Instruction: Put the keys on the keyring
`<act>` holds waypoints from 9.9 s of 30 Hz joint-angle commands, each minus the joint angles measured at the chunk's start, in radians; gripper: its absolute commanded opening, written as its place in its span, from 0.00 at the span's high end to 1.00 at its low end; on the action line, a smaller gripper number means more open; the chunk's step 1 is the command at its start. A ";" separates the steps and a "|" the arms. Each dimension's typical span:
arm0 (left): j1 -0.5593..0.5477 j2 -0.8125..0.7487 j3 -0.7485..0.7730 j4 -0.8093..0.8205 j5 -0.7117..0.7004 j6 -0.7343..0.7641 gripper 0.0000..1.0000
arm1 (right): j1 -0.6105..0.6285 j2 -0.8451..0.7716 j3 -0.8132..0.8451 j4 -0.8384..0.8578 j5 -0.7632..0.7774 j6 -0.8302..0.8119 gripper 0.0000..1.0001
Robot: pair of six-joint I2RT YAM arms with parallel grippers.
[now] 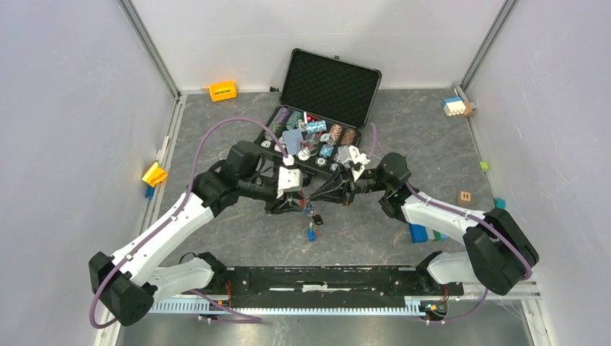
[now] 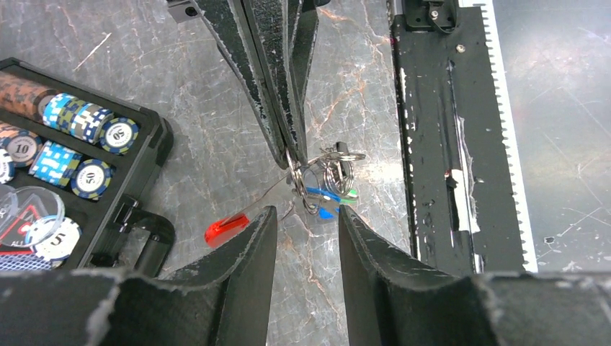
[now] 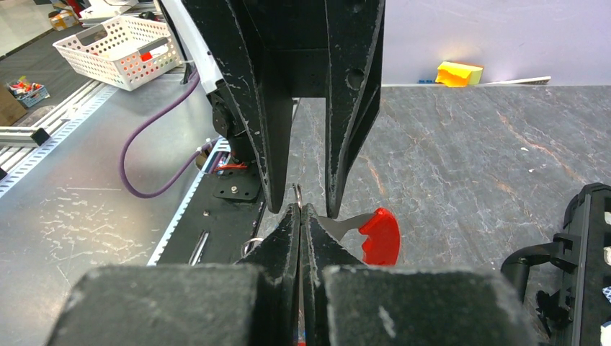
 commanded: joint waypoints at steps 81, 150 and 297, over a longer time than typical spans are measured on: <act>-0.005 0.010 -0.001 0.126 0.020 -0.175 0.73 | -0.014 -0.021 0.023 0.028 0.027 -0.014 1.00; -0.238 0.364 0.638 -0.711 -0.618 -0.010 0.98 | -0.022 -0.016 0.006 -0.024 0.070 -0.066 0.47; -0.096 0.002 0.157 0.006 0.001 -0.079 0.57 | -0.039 -0.055 0.067 0.298 -0.141 0.199 1.00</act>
